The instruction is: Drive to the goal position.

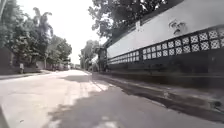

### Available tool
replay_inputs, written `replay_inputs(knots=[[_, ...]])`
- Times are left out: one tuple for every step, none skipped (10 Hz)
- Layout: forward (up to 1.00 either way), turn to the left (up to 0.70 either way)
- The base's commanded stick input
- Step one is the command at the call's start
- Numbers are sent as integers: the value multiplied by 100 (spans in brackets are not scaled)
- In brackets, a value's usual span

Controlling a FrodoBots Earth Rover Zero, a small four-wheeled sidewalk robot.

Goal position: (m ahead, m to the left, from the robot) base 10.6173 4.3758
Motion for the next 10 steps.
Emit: replay_inputs(knots=[[50,-20],[50,-20],[50,-20],[50,-20],[50,-20],[50,-20],[50,-20],[50,-20],[50,-20],[50,-20]])
